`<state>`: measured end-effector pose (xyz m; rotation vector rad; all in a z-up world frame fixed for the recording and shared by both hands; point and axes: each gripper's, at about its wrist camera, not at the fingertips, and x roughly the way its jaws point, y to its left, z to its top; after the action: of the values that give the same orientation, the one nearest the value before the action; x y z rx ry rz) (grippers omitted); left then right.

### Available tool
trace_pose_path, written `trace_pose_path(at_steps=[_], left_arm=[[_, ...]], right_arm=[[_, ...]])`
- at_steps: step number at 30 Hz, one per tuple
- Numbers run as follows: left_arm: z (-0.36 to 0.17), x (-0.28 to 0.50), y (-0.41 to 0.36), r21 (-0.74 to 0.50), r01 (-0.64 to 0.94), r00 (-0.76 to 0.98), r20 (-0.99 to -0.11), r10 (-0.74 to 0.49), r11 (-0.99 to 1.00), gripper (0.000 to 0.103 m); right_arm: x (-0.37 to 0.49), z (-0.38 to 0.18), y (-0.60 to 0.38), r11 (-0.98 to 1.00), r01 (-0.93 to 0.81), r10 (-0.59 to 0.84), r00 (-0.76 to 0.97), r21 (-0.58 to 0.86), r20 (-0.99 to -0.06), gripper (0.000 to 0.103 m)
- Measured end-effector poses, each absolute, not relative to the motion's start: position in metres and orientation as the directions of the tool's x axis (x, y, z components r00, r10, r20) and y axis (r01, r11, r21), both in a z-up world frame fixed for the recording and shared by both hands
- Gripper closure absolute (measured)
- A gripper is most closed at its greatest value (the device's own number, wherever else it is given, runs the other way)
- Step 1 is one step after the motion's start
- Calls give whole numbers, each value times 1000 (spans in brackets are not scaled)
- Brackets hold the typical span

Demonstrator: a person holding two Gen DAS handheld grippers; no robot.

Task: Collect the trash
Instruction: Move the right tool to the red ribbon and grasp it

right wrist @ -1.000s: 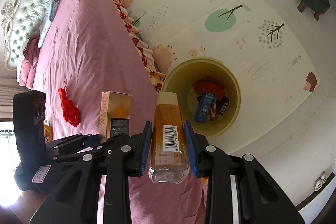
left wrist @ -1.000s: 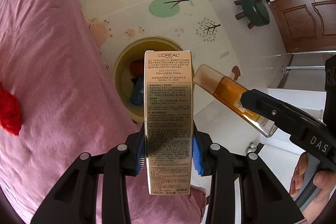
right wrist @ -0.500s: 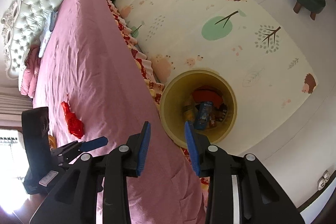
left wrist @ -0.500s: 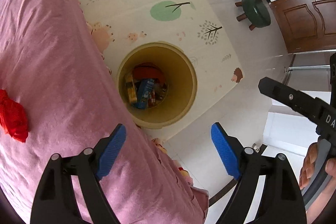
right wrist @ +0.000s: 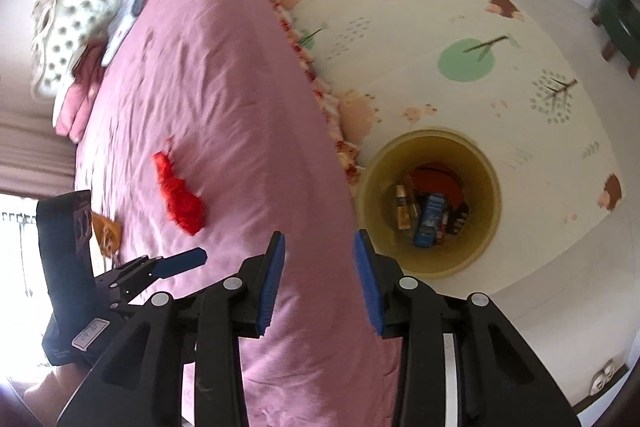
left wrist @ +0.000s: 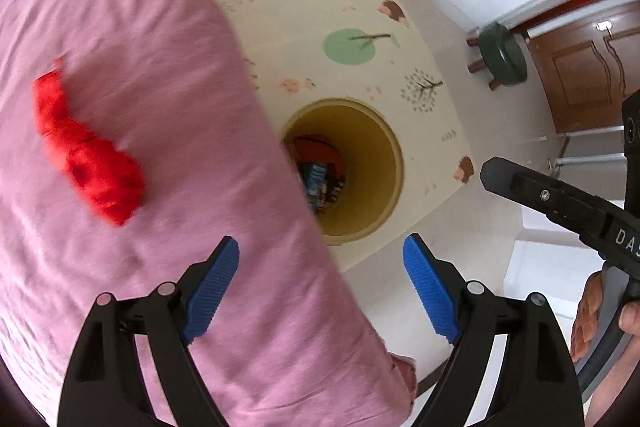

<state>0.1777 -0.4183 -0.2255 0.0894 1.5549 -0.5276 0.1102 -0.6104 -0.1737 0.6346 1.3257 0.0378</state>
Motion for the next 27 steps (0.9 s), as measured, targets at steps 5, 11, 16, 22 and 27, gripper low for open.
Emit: trace_pose_path(at_steps=[5,11,16,22,27], left_arm=[[-216,181,-359,-245,309,-24,-968,-250,919,19],[-214,186,-292,-247,186,0,-968,-252,951,19],[-219,186,-252,-250,114,13,-967,-253,961,19],[-228,186,-217,-258,61,18,-966,-259,964,19],[-234,186,-198,-247,51,26,-968,-249,968,19]], right_arm=[[130,-173,-558,856,237,408,237,460,-882,67],[154,-182,-499,864,159,448,190,478,-874,66],[174,-192,-459,871,110,461,155,478,-874,66],[199,-204,-421,886,57,452,123,461,-884,63],[218,-216,-399,908,23,415,103,419,-904,61]])
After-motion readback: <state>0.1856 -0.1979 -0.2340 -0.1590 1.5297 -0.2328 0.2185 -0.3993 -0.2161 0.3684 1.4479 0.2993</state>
